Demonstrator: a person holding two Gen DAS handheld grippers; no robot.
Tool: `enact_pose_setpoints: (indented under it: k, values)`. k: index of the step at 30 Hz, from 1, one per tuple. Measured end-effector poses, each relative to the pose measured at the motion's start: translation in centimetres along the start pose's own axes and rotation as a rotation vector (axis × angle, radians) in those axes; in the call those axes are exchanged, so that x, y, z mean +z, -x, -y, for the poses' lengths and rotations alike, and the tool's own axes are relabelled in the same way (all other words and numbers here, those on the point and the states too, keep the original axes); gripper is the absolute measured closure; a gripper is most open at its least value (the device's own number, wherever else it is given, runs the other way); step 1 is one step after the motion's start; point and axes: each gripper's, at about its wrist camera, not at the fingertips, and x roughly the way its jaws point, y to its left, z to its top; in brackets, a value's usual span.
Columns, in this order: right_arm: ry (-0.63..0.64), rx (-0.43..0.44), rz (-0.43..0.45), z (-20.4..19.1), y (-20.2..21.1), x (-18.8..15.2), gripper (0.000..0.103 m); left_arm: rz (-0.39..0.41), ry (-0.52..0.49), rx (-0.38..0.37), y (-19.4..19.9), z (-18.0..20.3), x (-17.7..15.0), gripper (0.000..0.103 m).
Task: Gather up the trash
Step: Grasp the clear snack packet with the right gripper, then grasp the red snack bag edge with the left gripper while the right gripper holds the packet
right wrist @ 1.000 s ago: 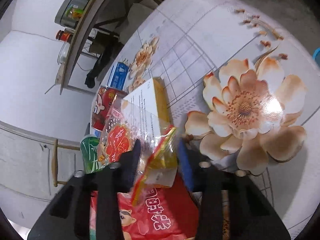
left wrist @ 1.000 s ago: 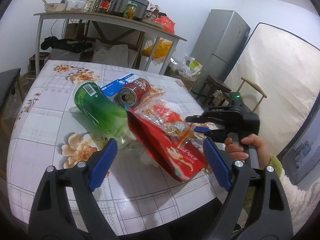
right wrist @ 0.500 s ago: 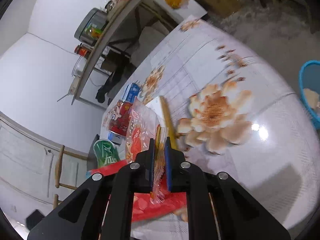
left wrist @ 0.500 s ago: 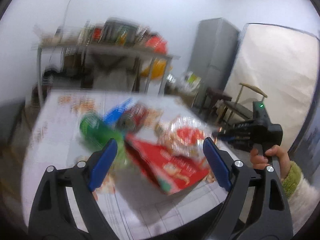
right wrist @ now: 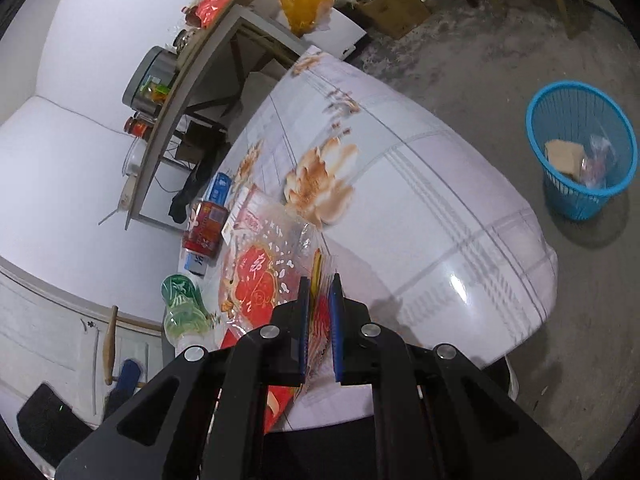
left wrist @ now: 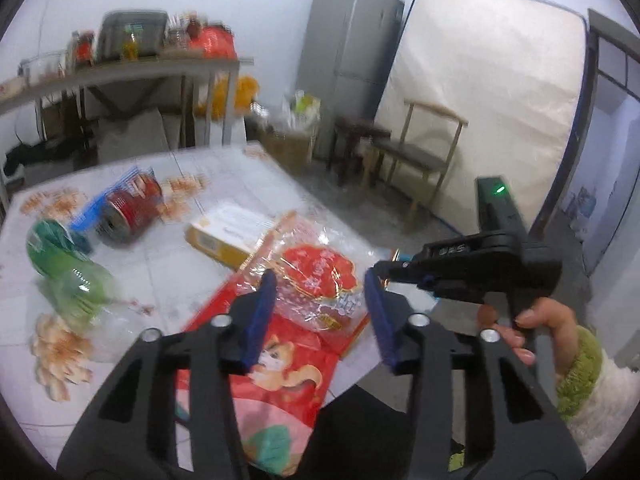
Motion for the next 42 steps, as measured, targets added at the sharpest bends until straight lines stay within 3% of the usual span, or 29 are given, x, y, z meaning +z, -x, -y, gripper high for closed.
enact_pose_setpoints:
  k: [5, 9, 12, 16, 19, 23, 24, 25, 28, 30, 32, 35, 38, 42]
  values:
    - [0.025, 0.061, -0.032, 0.0, -0.1, -0.5, 0.093, -0.14, 0.025, 0.04, -4.9, -0.7, -0.5, 0.086]
    - [0.039, 0.166, -0.056, -0.1, -0.2, -0.7, 0.09, -0.236, 0.067, 0.055, -8.2, -2.1, -1.7, 0.094]
    - [0.066, 0.185, -0.079, -0.6, -0.9, -0.7, 0.089, -0.28, 0.109, 0.042, -9.5, -3.0, -2.7, 0.097]
    - [0.112, 0.165, -0.111, -1.7, -2.4, -1.1, 0.066, -0.294, 0.142, 0.024, -10.2, -3.7, -3.2, 0.1]
    - [0.148, 0.154, -0.127, -2.5, -3.4, -1.5, 0.061, -0.287, 0.151, 0.012, -10.1, -4.0, -3.2, 0.1]
    - [0.172, 0.1, -0.134, -2.8, -4.6, -2.0, 0.064, -0.282, 0.181, -0.005, -9.9, -4.4, -3.2, 0.102]
    - [0.173, 0.075, -0.136, -2.9, -5.1, -2.1, 0.07, -0.281, 0.187, -0.01, -9.9, -4.5, -3.2, 0.102]
    - [0.173, 0.053, -0.153, -2.8, -5.6, -2.2, 0.084, -0.279, 0.192, -0.015, -9.8, -4.5, -3.3, 0.102]
    - [0.171, 0.037, -0.139, -2.7, -5.3, -2.2, 0.09, -0.279, 0.197, -0.018, -9.3, -4.7, -3.3, 0.102]
    - [0.175, 0.049, -0.107, -2.6, -4.3, -1.8, 0.092, -0.246, 0.207, -0.023, -7.9, -5.0, -3.1, 0.098]
    - [0.166, 0.085, -0.078, -2.6, -2.9, -1.3, 0.095, -0.203, 0.201, -0.009, -6.3, -5.4, -2.9, 0.08]
    - [0.152, 0.139, -0.036, -2.2, -0.9, -0.5, 0.096, -0.142, 0.188, 0.051, -3.7, -6.2, -2.7, 0.068]
    - [0.127, 0.178, -0.051, -1.7, -0.6, -0.4, 0.096, -0.143, 0.164, 0.13, -2.9, -6.7, -2.9, 0.058]
    - [0.107, 0.154, -0.1, -1.0, -1.7, -1.6, 0.096, -0.195, 0.137, 0.197, -3.5, -7.0, -3.6, 0.055]
